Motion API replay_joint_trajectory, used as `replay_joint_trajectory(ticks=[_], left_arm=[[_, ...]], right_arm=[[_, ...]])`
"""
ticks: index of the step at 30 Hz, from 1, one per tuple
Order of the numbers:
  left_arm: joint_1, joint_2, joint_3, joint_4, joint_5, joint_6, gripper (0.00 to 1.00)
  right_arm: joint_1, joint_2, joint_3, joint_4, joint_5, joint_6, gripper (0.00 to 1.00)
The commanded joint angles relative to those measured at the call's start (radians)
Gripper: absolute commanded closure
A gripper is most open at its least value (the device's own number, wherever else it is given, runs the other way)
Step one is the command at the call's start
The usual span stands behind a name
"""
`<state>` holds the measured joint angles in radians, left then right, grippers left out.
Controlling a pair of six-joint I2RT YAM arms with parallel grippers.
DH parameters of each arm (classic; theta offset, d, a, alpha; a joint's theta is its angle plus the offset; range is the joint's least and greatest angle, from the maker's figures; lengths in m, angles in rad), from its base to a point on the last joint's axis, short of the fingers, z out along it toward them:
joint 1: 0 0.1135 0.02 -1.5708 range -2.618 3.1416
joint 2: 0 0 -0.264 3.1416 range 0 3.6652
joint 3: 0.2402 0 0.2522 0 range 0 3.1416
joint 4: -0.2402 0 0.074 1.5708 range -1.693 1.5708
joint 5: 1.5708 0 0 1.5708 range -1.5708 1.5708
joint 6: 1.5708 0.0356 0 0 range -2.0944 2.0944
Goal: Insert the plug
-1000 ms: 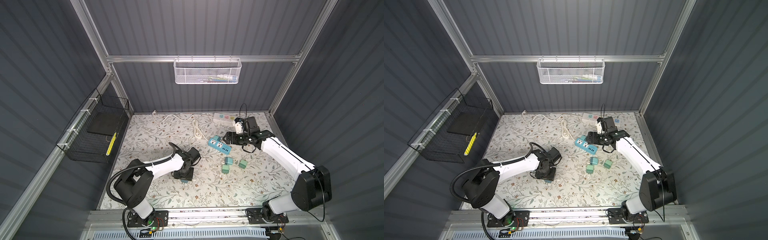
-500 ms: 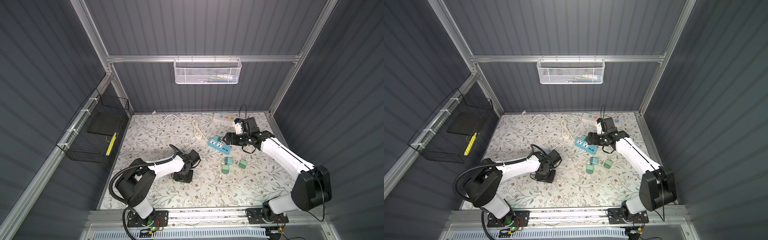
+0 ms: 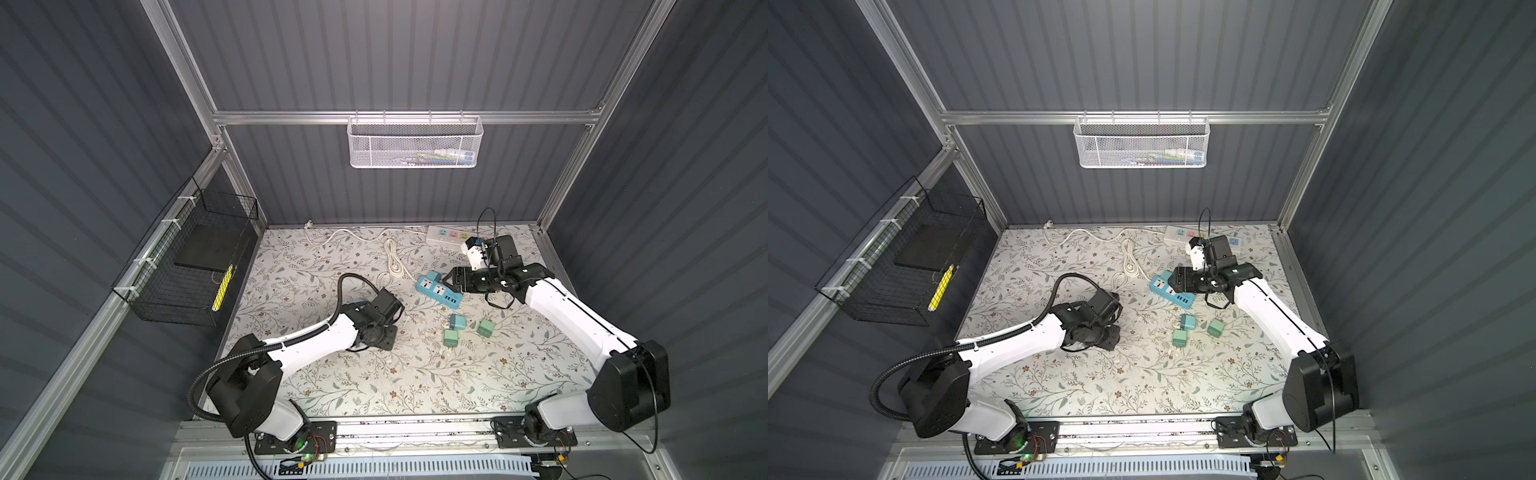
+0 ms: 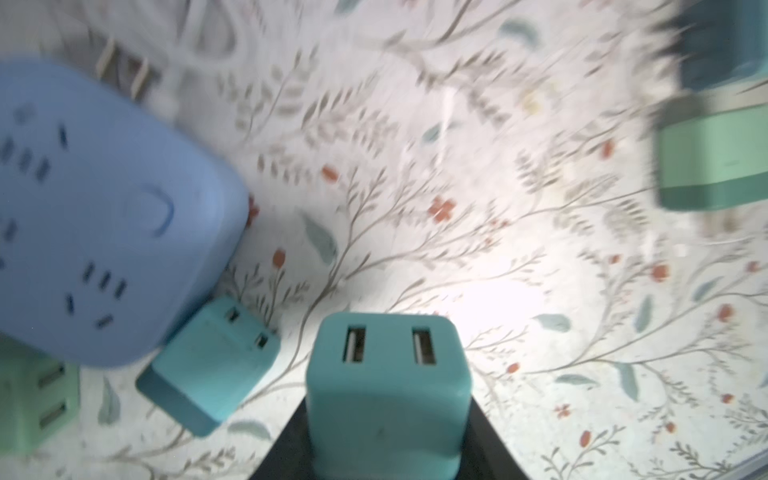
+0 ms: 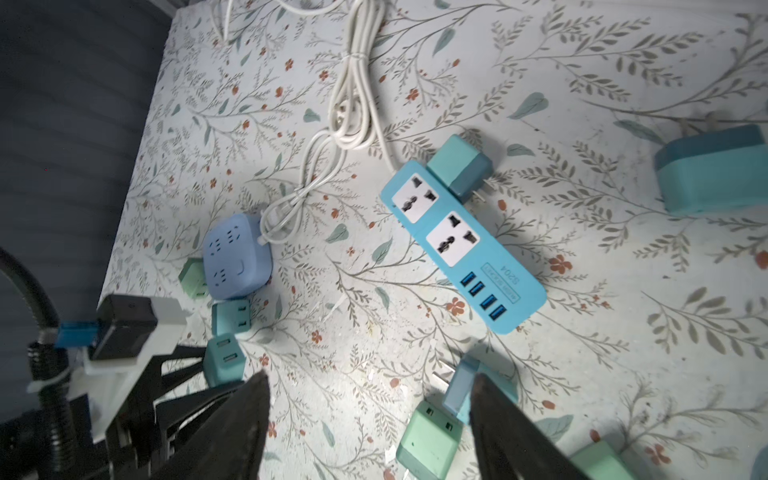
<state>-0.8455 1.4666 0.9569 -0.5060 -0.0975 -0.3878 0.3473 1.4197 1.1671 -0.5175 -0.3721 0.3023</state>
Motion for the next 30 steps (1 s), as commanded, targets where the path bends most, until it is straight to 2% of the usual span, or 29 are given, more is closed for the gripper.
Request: replay_joint_trajectory(ticks=[1, 3, 5, 9, 12, 16, 19, 21, 24, 30], left_arm=[[-0.017, -0.082, -0.026, 0.282, 0.029, 0.165, 0.75], [-0.019, -0.116, -0.072, 0.424, 0.042, 0.218, 0.75], [-0.020, -0.100, -0.053, 0.461, 0.041, 0.272, 0.74], [-0.020, -0.034, 0.026, 0.459, 0.042, 0.366, 0.74], [-0.019, -0.017, 0.043, 0.477, 0.057, 0.391, 0.74], [-0.020, -0.015, 0.049, 0.485, 0.059, 0.421, 0.74], [-0.020, -0.016, 0.057, 0.480, 0.065, 0.427, 0.74], [-0.019, -0.018, 0.057, 0.475, 0.073, 0.434, 0.74], [-0.020, -0.022, 0.060, 0.459, 0.073, 0.443, 0.74], [-0.019, -0.017, 0.074, 0.434, 0.063, 0.457, 0.74]], right_arm=[[0.008, -0.039, 0.006, -0.044, -0.144, -0.025, 0.37], [0.014, -0.050, 0.006, -0.032, -0.207, -0.011, 0.51], [0.020, -0.054, 0.008, -0.023, -0.249, 0.000, 0.58], [0.025, -0.043, 0.012, 0.013, -0.310, 0.023, 0.58], [0.030, -0.020, 0.016, 0.056, -0.372, 0.050, 0.52], [0.046, 0.016, 0.035, 0.057, -0.398, 0.047, 0.46], [0.061, 0.050, 0.042, 0.059, -0.405, 0.047, 0.46], [0.075, 0.080, 0.055, 0.058, -0.410, 0.042, 0.50], [0.091, 0.120, 0.078, 0.074, -0.431, 0.047, 0.51], [0.123, 0.170, 0.102, 0.060, -0.444, 0.023, 0.51]])
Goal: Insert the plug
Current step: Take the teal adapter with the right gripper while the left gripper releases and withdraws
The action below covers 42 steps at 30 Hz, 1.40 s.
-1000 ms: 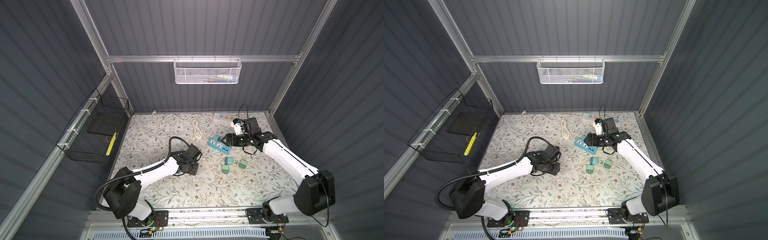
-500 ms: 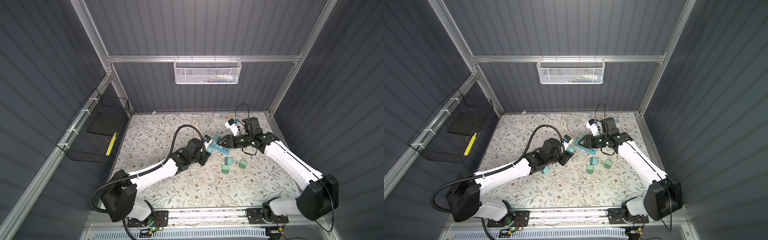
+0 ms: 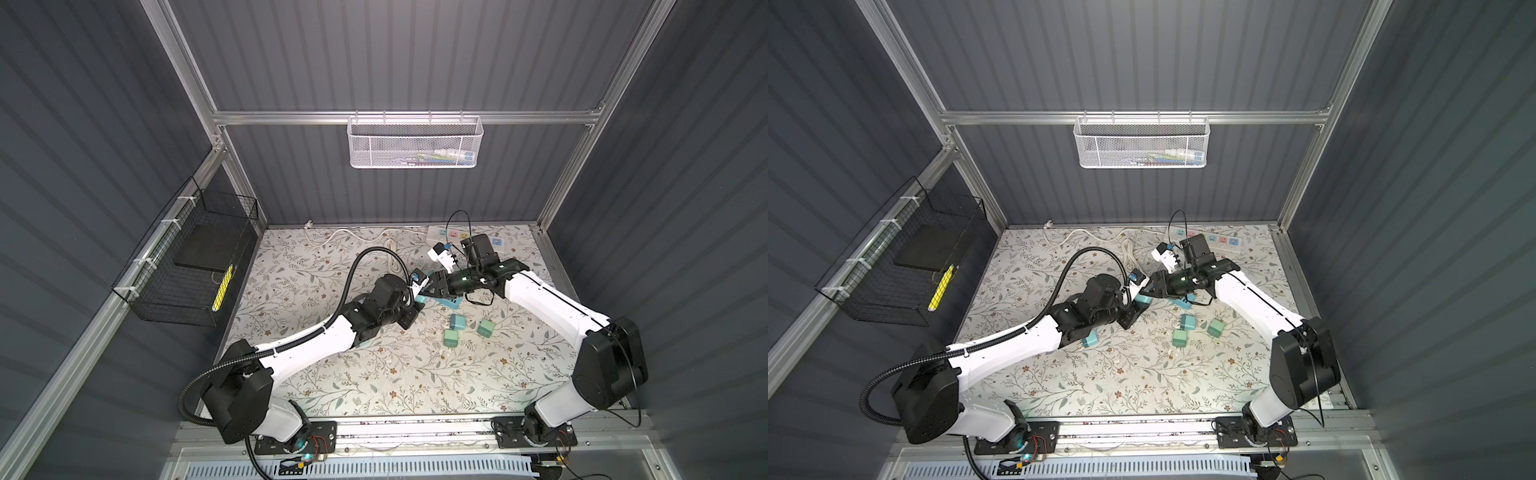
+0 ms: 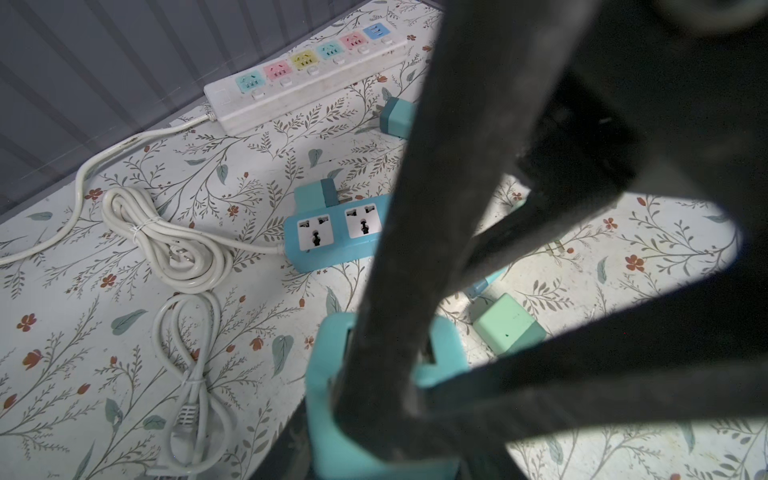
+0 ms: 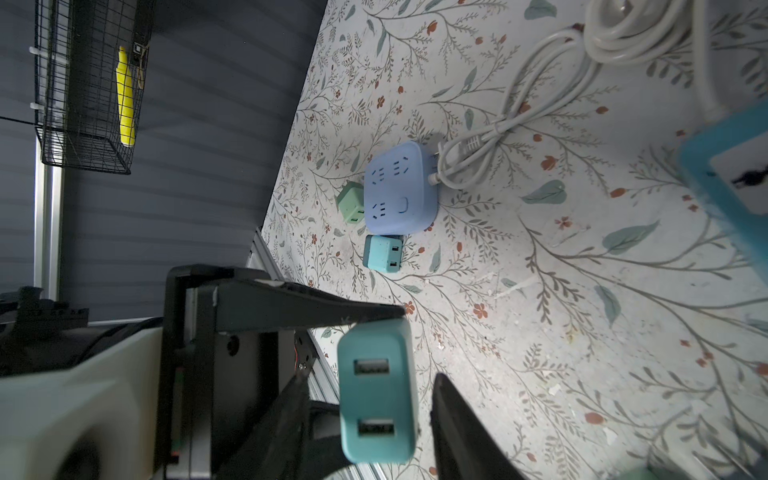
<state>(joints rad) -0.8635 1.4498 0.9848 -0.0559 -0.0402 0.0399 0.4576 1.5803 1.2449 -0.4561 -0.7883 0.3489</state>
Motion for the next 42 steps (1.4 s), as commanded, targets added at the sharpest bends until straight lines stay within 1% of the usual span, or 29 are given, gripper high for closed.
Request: replay_joint_trajectory(ticks=[1, 7, 10, 12, 15, 18, 20, 22, 25, 27, 29, 30, 33, 35, 36, 38, 40, 42], left_arm=[[-0.002, -0.003, 0.046, -0.016, 0.003, 0.028, 0.74], [-0.002, -0.008, 0.046, -0.012, -0.010, 0.031, 0.74], [0.000, -0.004, 0.047, -0.016, -0.028, 0.028, 0.73], [0.001, -0.003, 0.048, -0.017, -0.034, 0.025, 0.73], [0.000, -0.005, 0.046, -0.016, -0.041, 0.021, 0.70], [0.000, -0.010, 0.046, -0.022, -0.060, 0.015, 0.59], [0.000, -0.018, 0.043, -0.027, -0.088, 0.007, 0.45], [0.000, -0.034, 0.034, -0.025, -0.110, -0.002, 0.38], [0.000, -0.076, 0.018, -0.031, -0.175, -0.026, 0.24], [0.000, -0.122, -0.003, -0.030, -0.219, -0.045, 0.21], [0.002, -0.184, -0.036, -0.023, -0.280, -0.076, 0.17], [0.001, -0.212, -0.050, -0.020, -0.315, -0.097, 0.15], [0.007, -0.308, -0.098, -0.027, -0.477, -0.195, 0.09], [0.026, -0.369, -0.130, -0.060, -0.574, -0.313, 0.07], [0.042, -0.393, -0.142, -0.085, -0.593, -0.362, 0.06], [0.101, -0.432, -0.154, -0.170, -0.594, -0.492, 0.04], [0.198, -0.451, -0.158, -0.244, -0.517, -0.605, 0.05], [0.259, -0.452, -0.147, -0.338, -0.514, -0.718, 0.06]], right_arm=[[0.015, 0.016, 0.025, -0.010, -0.023, -0.027, 0.51], [0.022, 0.021, 0.012, -0.020, -0.025, -0.032, 0.60], [0.026, 0.018, 0.012, -0.033, -0.017, -0.042, 0.69], [0.026, 0.015, 0.014, -0.030, -0.002, -0.038, 0.76], [0.030, 0.012, 0.017, -0.022, 0.015, -0.033, 0.82], [0.034, 0.004, 0.015, -0.003, 0.049, -0.026, 0.88], [0.035, 0.005, 0.025, 0.010, 0.060, -0.018, 0.90], [0.041, 0.009, 0.031, 0.023, 0.082, -0.012, 0.93], [0.048, 0.011, 0.036, 0.058, 0.126, 0.000, 0.94], [0.054, 0.020, 0.042, 0.062, 0.154, 0.004, 0.94], [0.060, 0.034, 0.058, 0.102, 0.179, 0.006, 0.95], [0.065, 0.042, 0.064, 0.108, 0.193, 0.002, 0.95], [0.091, 0.066, 0.084, 0.131, 0.254, -0.019, 0.96], [0.118, 0.080, 0.088, 0.160, 0.295, -0.031, 0.96], [0.132, 0.085, 0.090, 0.174, 0.320, -0.035, 0.96], [0.168, 0.104, 0.099, 0.192, 0.373, -0.053, 0.95], [0.200, 0.129, 0.116, 0.202, 0.402, -0.063, 0.95], [0.222, 0.163, 0.128, 0.227, 0.403, -0.050, 0.94]])
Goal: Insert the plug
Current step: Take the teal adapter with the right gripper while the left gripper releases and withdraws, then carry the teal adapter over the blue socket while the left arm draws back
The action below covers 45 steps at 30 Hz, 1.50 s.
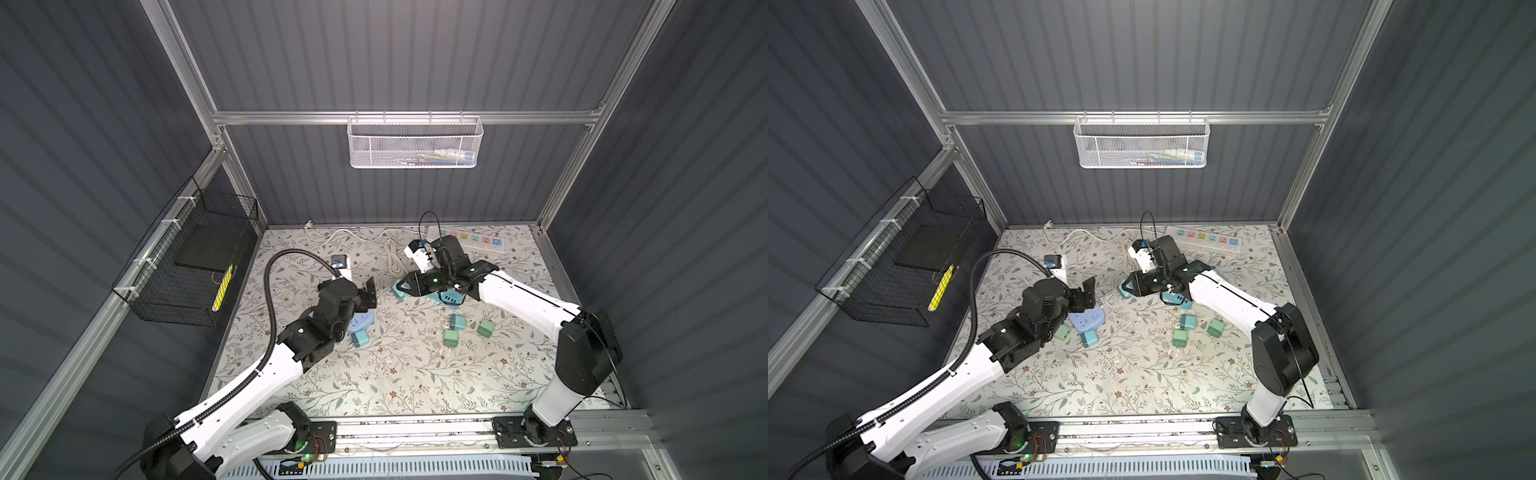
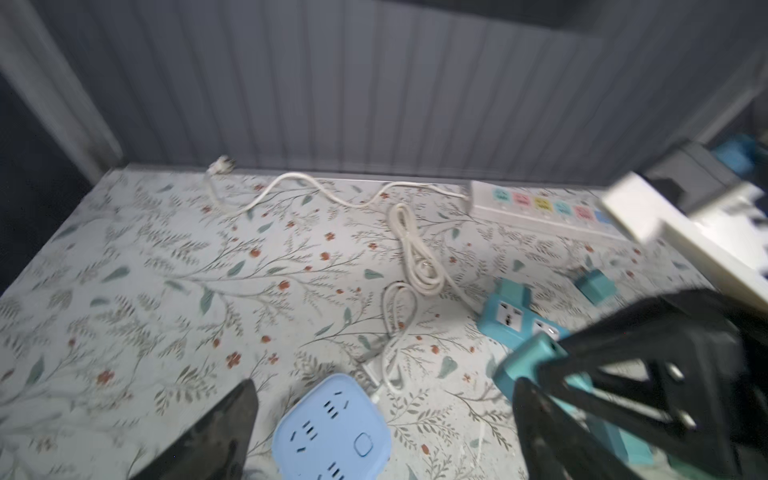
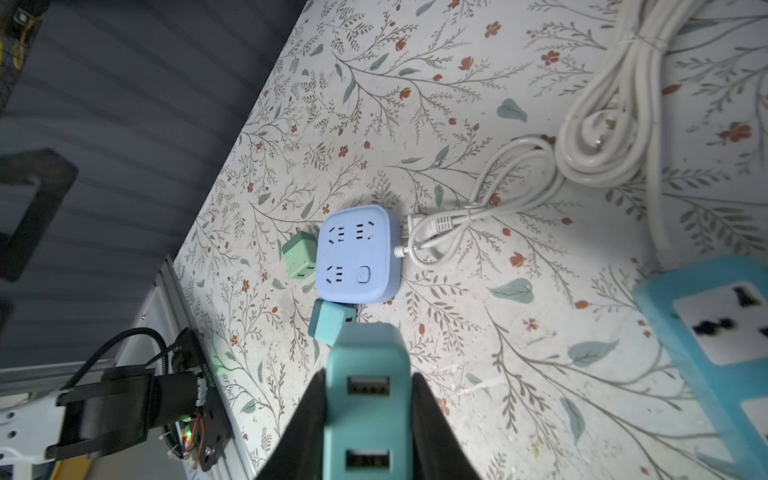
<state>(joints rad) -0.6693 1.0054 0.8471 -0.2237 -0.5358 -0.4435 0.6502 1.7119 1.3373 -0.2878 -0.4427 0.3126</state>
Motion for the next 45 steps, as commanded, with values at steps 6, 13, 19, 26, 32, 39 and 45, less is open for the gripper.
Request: replay_joint_trajectory(ticks=[6, 13, 19, 26, 32, 39, 45], left_arm=[[0.106, -0.001, 0.008, -0.291, 0.016, -0.301, 0.05], [0.119, -0.084, -0.051, -0.354, 0.043, -0.375, 0.08], [0.345, -0.040, -0.008, -0.434, 0.302, -0.310, 0.10], [0.728, 0.120, -0.031, -0.296, 0.848, -0.224, 0.14], [0.737, 0.119, -0.055, -0.239, 0.819, -0.245, 0.12], [0.745, 0.167, -0.050, -0.217, 0.816, -0.244, 0.12], [0.746, 0.190, -0.068, -0.182, 0.841, -0.258, 0.12]], right_arm=[[0.134, 0.149, 0.056, 0.127, 0.196, -0.022, 0.93], [0.209, 0.271, 0.164, 0.129, 0.318, -0.080, 0.93], [0.251, 0.362, 0.245, 0.151, 0.378, -0.102, 0.91], [0.262, 0.445, 0.362, 0.092, 0.461, -0.110, 0.90], [0.272, 0.496, 0.431, 0.023, 0.475, -0.124, 0.90], [0.305, 0.477, 0.417, 0.001, 0.494, -0.118, 0.90], [0.308, 0.493, 0.417, 0.011, 0.470, -0.088, 0.90]])
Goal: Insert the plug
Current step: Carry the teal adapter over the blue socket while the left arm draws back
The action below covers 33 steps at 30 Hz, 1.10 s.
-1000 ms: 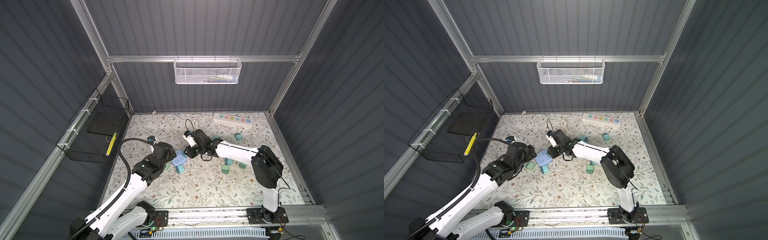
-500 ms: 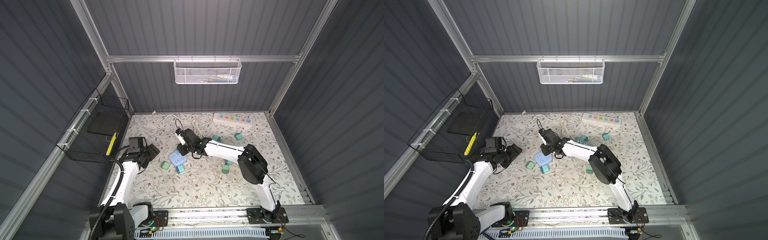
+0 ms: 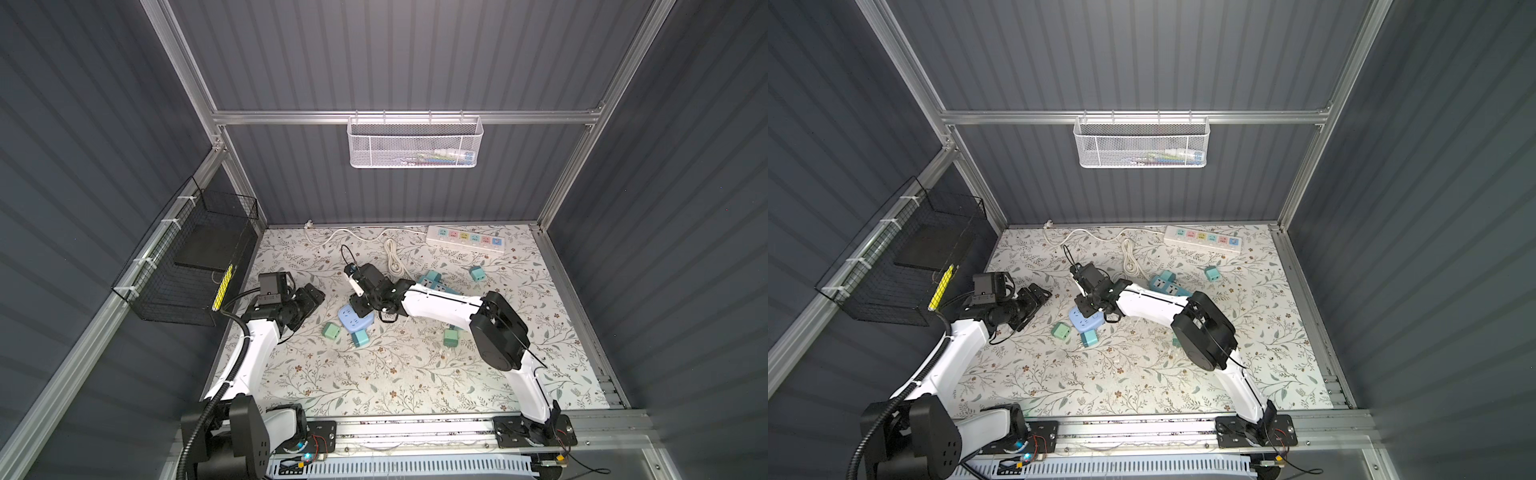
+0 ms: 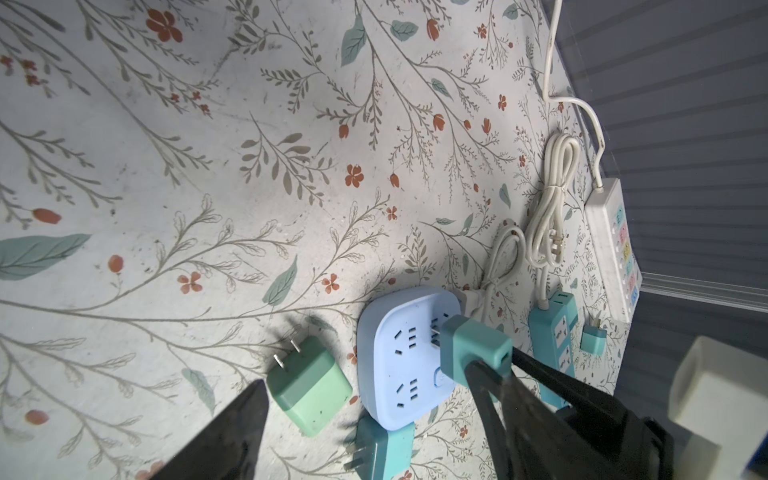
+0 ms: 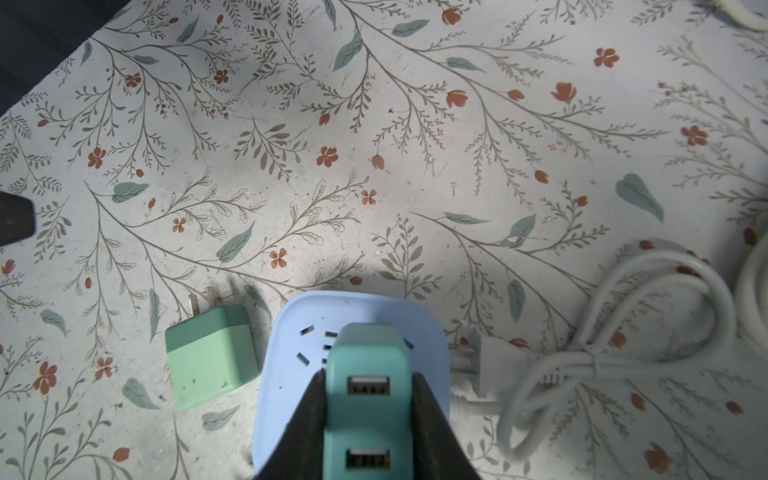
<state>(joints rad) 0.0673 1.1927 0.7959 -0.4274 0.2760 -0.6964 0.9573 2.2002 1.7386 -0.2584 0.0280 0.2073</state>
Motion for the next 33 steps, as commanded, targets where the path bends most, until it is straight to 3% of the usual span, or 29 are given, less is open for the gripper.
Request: replay_joint_trajectory(ticks=[1, 9, 22, 33], left_arm=[[0.011, 0.001, -0.016, 0.019, 0.027, -0.003, 0.12], [0.011, 0.001, -0.009, 0.015, 0.031, 0.005, 0.12], [0.011, -0.005, -0.005, 0.017, 0.044, 0.012, 0.12], [0.012, -0.028, -0.011, 0.006, 0.030, 0.017, 0.12]], right_arm=[[0.001, 0.007, 0.017, -0.018, 0.012, 0.017, 0.90], [0.001, 0.004, -0.027, 0.002, 0.070, 0.002, 0.90], [0.021, 0.005, -0.033, -0.011, 0.041, 0.032, 0.90], [0.027, 0.027, -0.041, -0.052, 0.140, 0.003, 0.90]])
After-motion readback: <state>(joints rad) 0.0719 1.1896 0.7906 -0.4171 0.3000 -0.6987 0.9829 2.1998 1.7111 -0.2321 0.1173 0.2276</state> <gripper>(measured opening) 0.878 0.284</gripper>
